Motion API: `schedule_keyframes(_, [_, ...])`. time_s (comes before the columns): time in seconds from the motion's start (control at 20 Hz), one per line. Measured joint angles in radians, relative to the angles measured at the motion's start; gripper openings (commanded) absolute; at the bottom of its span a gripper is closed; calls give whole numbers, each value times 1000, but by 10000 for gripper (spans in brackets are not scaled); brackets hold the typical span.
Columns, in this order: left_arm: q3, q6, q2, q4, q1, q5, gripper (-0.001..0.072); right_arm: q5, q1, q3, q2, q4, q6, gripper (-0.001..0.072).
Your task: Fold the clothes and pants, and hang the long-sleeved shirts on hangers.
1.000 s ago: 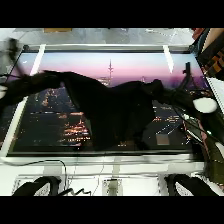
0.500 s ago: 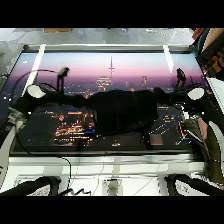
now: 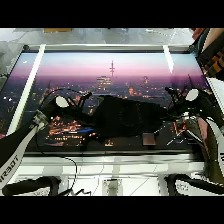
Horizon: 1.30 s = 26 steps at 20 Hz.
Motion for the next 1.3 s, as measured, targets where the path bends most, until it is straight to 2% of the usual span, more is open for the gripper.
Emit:
schedule_keyframes(0.15, [-2, -1, -13, 0, -6, 11, 720, -92, -2, 3, -2, -24, 0, 572])
schedule_keyframes(0.3, [-3, -1, -18, 0, -8, 19, 720, -169, -23, 24, -24, -44, 46, 579])
schedule_keyframes(0.4, [-3, -1, -19, 0, -9, 19, 720, -151, -58, 52, -66, -45, 72, 631])
schedule_keyframes(0.55, [-3, -1, -20, 0, -9, 21, 720, -69, -114, 83, -151, 6, 85, 631])
schedule_keyframes(0.75, [-3, -1, -20, 1, -9, 22, 720, -28, -160, 98, -239, 114, 1, 630])
schedule_keyframes(1.0, [-3, -1, -21, 1, -10, 39, 720, -58, -199, 101, -332, 230, -67, 623])
schedule_keyframes(1.3, [-3, -1, -23, 26, -10, 146, 717, 29, -157, 102, -444, 520, -239, 607])
